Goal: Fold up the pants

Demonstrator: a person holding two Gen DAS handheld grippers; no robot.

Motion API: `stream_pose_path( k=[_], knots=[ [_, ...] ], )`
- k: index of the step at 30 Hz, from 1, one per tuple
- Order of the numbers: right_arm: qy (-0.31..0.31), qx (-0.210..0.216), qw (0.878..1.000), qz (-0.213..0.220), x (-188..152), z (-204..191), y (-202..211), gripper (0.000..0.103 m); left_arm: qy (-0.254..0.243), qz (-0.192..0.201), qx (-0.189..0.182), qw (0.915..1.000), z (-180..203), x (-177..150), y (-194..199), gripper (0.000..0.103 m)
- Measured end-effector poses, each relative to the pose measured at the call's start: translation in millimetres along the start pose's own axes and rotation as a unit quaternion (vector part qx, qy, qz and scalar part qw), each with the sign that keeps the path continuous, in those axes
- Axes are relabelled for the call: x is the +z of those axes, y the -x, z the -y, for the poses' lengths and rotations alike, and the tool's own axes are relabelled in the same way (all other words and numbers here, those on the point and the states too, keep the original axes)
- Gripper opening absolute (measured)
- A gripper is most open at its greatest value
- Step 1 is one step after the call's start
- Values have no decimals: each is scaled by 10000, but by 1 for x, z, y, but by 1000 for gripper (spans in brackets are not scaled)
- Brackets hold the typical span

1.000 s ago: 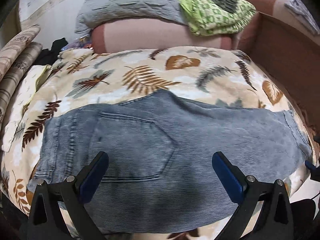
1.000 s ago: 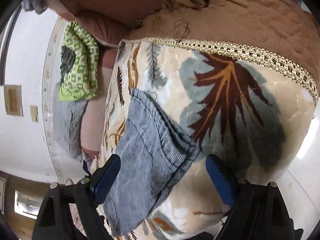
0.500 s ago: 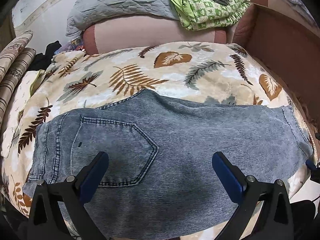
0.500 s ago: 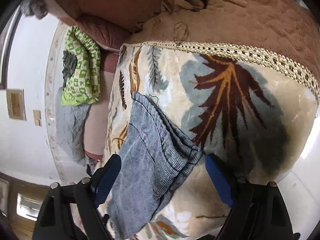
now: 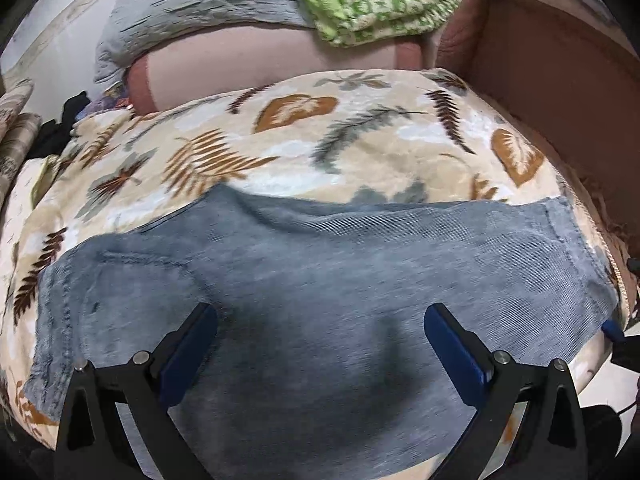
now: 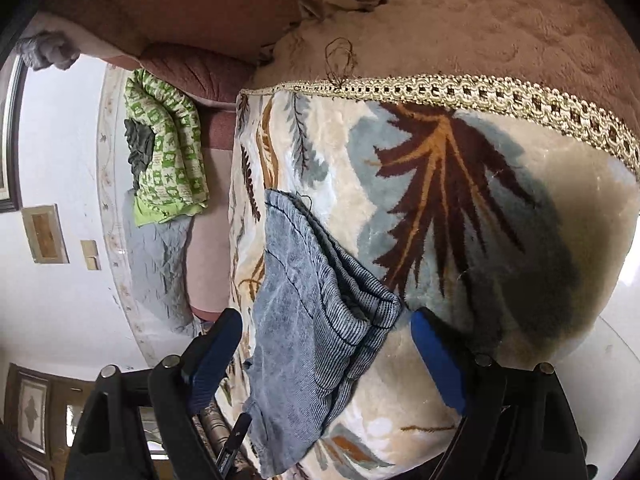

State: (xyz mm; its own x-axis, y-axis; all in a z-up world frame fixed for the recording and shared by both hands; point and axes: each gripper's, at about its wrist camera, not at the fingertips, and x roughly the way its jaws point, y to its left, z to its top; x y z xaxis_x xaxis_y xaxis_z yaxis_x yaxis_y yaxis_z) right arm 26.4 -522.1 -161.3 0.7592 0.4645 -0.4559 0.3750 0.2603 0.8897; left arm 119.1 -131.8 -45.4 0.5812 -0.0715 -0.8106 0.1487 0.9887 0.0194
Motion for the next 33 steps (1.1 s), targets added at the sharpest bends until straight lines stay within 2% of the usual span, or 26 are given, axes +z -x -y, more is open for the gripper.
stream_pose_path(
  k=[5,10,13,17,25,28,30,33],
  knots=[
    [73,-129,9999,-87,0,-5,-2,89,-132,-178,-226,9995,36,9,-18,103],
    [248,-230,9993,-165,-1,-13,-4,89,-165,-385,-283,9987,56,8,-38,103],
    [140,-256,9995,-117,1,-10,-9,89,-157,-467,-284,9984,60,6,-46,103],
    [398,-366,9985,-125,1,-24,-14,89,-132,-500,-303,9982,59,8,-50,103],
    [478,-303,9984,-45,5,-22,-16,84,42,-526,-376,9979,54,15,-51,103],
    [536,-340,9980,-48,5,-23,-15,82,80,-433,-516,9977,56,16,-45,103],
    [543,-323,9980,-44,4,-20,-13,81,-35,-429,-458,9980,61,14,-48,103],
    [541,-329,9980,-29,4,-18,-12,80,-416,-758,-166,9961,71,5,-71,103]
  ],
)
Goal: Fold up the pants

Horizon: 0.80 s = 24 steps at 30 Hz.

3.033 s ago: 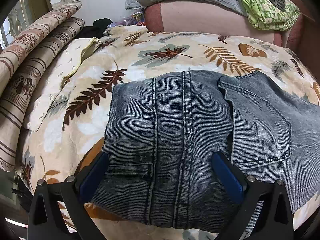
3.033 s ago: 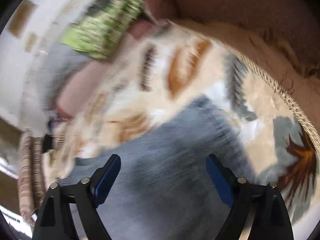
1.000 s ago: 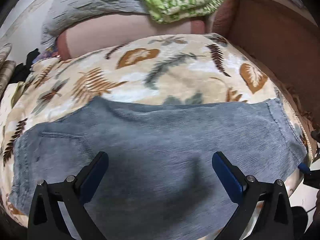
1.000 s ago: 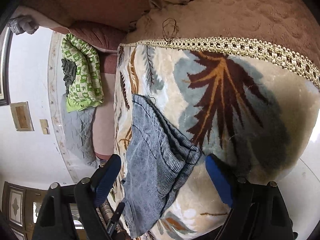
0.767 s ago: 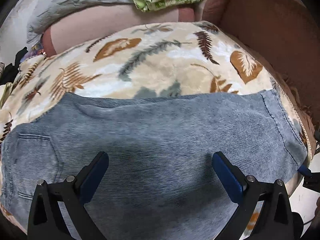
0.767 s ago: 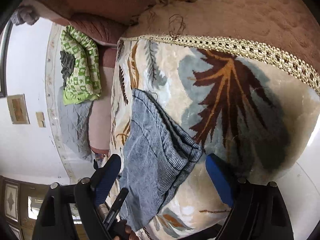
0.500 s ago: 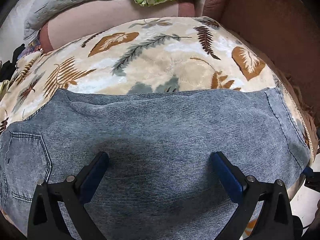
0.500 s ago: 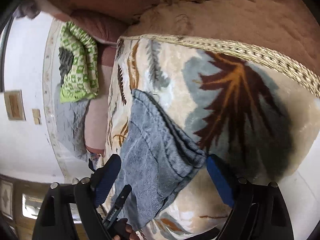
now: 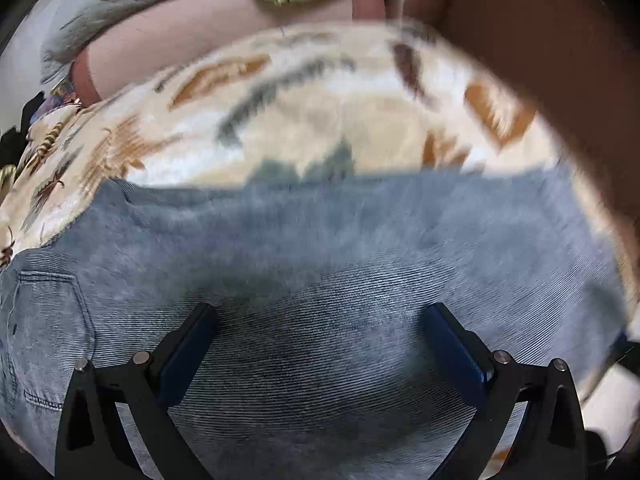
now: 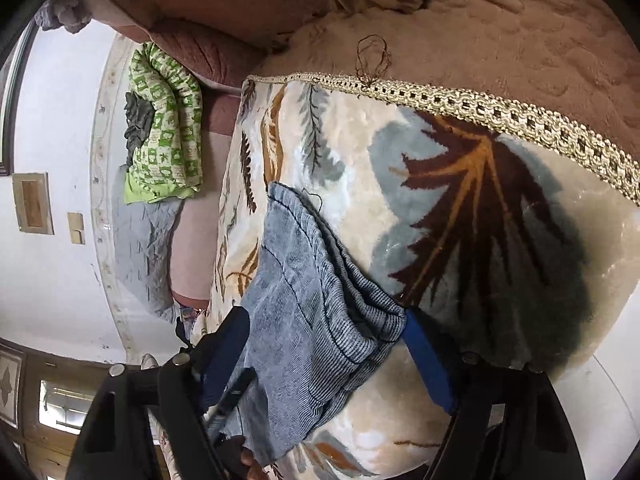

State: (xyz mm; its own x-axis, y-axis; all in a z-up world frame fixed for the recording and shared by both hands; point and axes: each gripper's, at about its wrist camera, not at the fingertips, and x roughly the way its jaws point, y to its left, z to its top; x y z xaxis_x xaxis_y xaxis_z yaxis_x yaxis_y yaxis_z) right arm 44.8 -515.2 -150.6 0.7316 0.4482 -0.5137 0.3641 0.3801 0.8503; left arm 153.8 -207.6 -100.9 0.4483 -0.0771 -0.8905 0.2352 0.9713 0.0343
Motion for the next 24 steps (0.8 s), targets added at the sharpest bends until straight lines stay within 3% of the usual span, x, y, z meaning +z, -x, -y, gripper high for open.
stream_pose_path(
  k=[3,5,7,9,11,12,16,20,24],
  knots=[
    [223,-206,9995,-49,-1,-3,-4,77,-53,107,33,9999,1,0,3,103],
    [215,-280,9993,-88,0,0,-4,67,108,49,-80,9999,-5,3,14,103],
    [101,-260,9996,-98,0,5,-1,59,188,320,-216,9991,-9,1,31,103],
    [77,-277,9996,-84,-1,8,0,52,107,544,-121,9984,-10,-4,42,103],
    [-46,-243,9997,-63,-1,12,1,51,-77,300,-67,9995,-5,-8,31,103],
    [-121,-219,9997,-54,-1,14,2,51,-242,-78,115,9996,-1,-12,12,103],
    [146,-491,9986,-94,-2,5,0,50,-284,72,67,9995,-3,-16,9,103],
    [552,-915,9943,-55,-4,-9,-2,30,-287,0,10,9996,-4,-13,6,103],
    [1090,-930,9895,188,-14,-50,12,28,-325,24,-2,9995,-7,-12,3,103]
  ],
)
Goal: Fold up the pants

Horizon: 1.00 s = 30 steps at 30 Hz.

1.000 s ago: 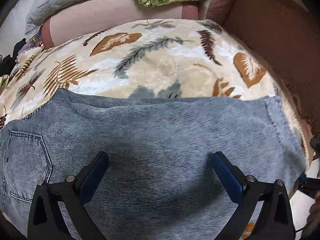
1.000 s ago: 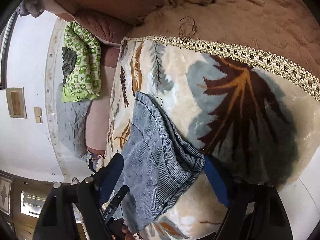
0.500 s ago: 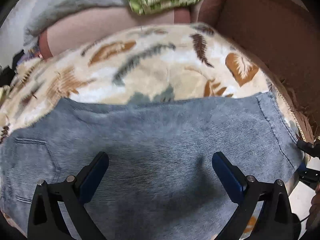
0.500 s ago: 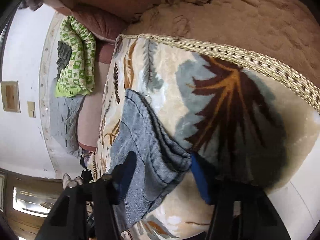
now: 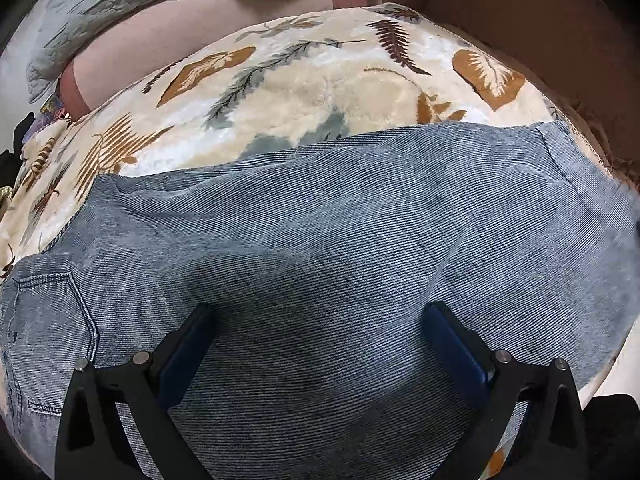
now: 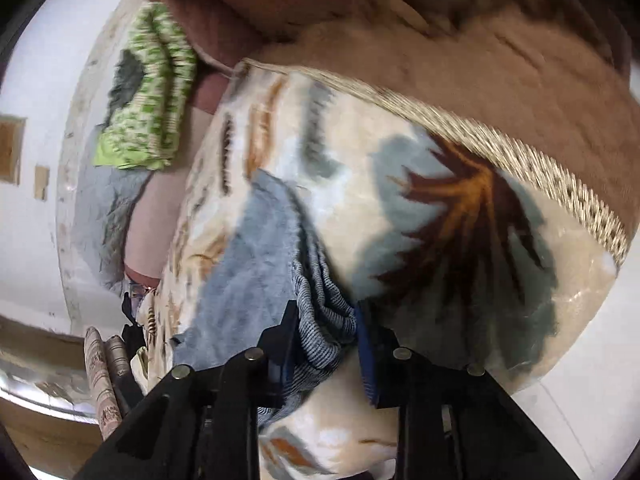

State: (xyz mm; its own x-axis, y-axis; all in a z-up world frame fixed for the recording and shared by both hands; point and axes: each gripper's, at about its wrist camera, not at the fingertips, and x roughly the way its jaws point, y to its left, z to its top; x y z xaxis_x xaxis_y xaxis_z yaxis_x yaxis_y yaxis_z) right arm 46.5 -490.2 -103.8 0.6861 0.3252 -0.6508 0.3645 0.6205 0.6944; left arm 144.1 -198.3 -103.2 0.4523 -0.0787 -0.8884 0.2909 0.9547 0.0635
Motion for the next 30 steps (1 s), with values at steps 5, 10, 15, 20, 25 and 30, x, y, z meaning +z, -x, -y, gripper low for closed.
stream_pose_path(
  k=[5,10,15,20,25,30],
  knots=[
    [1492,-62,9878,440,-19,-111,25,28,34,38,-122,9999,-2,1,0,103],
    [3484,217,9362,404,-113,-233,20,28,960,371,-910,9905,-62,-13,36,97],
    [4549,239,8891,-438,-215,-257,-52,35,2286,911,-183,9691,-181,-76,90,94],
    [4042,166,9047,-1334,-245,-209,-128,80,2706,860,186,9587,-232,-113,106,94],
    [2714,1056,9526,-882,-191,-181,-70,80,2261,1214,-91,9665,-206,-97,125,94],
    [1414,505,9784,-1418,-150,-122,-86,83,1575,1329,-351,9779,-148,-70,118,95]
  ],
)
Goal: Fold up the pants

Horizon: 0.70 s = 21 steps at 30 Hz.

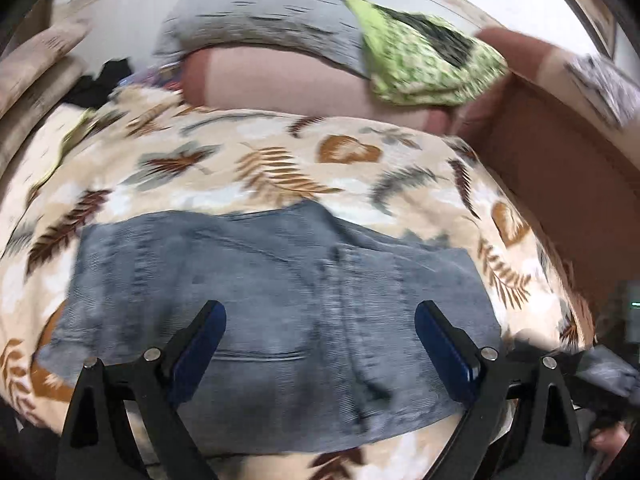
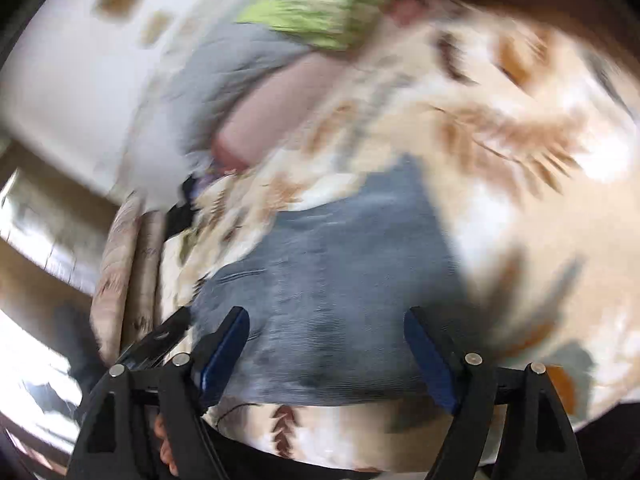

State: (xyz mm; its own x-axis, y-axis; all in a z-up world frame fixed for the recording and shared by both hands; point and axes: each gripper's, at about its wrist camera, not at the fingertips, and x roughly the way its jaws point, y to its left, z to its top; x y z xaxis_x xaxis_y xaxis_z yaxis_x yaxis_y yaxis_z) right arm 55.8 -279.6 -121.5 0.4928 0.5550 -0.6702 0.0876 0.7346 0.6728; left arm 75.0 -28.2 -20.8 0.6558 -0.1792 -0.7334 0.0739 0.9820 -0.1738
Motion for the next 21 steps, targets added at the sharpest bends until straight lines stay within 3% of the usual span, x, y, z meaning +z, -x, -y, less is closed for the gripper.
stream_pose_path(
  k=[1,2,4,7,10,12,13,14,19,21],
  knots=[
    [-84,66,9996,-271,1,10,-5,80,-203,-253,99,9994,10,-6,-16,95],
    [21,181,9997,-176,6,10,6,78,-435,-534,243,9973,18,-12,-30,95],
    [241,87,9997,58,18,-3,25,78,-998,-1198,760,9848,29,-32,-73,96],
    [690,-102,9967,425,51,-29,47,78,-936,-924,749,9885,26,-36,-71,97],
    [716,-385,9966,122,102,-35,11,77,-971,-907,729,9885,23,-36,-72,98],
    [559,-587,9959,-410,124,-22,-31,58,-988,-833,708,9891,21,-35,-74,98],
    [500,-763,9933,-710,131,-16,-53,36,-997,-809,701,9892,22,-37,-72,98],
    [567,-944,9907,-796,138,-12,-62,28,-1016,-780,692,9894,22,-38,-72,98],
    [724,-1324,9880,-321,140,-13,-54,21,-1034,-683,624,9903,22,-39,-72,100],
    [632,-1267,9895,-277,138,-3,-53,21,-1019,-701,614,9904,22,-38,-72,100]
  ],
)
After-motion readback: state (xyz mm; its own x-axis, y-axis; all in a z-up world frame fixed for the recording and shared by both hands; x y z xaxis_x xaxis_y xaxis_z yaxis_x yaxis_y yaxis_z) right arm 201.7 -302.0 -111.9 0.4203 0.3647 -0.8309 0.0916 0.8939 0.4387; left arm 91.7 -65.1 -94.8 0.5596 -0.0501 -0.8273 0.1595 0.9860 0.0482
